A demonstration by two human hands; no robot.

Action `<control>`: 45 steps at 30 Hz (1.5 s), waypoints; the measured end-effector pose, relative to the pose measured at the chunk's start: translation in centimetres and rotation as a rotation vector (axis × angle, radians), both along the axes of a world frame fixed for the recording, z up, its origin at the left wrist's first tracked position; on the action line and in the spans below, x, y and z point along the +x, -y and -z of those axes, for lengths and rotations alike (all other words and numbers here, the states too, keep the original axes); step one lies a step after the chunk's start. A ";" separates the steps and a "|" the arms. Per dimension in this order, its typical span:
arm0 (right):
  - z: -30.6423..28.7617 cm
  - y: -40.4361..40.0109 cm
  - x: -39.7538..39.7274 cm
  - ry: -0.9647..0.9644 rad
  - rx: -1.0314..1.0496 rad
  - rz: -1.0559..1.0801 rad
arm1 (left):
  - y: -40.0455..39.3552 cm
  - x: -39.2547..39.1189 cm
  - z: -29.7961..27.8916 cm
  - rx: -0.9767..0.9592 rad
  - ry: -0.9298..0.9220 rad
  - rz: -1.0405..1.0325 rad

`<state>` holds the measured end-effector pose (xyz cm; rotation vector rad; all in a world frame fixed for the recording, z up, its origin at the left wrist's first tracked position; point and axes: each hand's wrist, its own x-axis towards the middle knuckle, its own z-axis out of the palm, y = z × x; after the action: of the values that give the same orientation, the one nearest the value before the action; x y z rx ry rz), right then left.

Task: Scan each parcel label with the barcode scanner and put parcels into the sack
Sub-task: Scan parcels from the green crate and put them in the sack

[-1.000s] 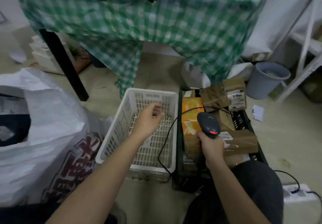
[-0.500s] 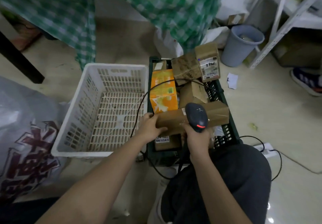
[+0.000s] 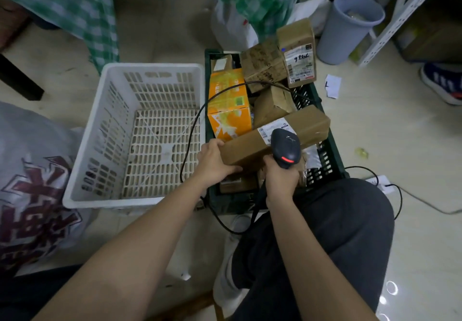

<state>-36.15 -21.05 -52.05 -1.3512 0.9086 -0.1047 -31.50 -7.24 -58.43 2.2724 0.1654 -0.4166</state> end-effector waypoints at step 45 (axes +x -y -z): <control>4.4 -22.5 -3.4 0.174 -0.367 -0.894 | -26.0 -19.7 -0.9 0.107 0.038 -0.505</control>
<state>-39.55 1.48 -56.41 -1.9458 0.0791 0.3105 -51.19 18.76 -57.56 2.2361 0.7371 -0.0986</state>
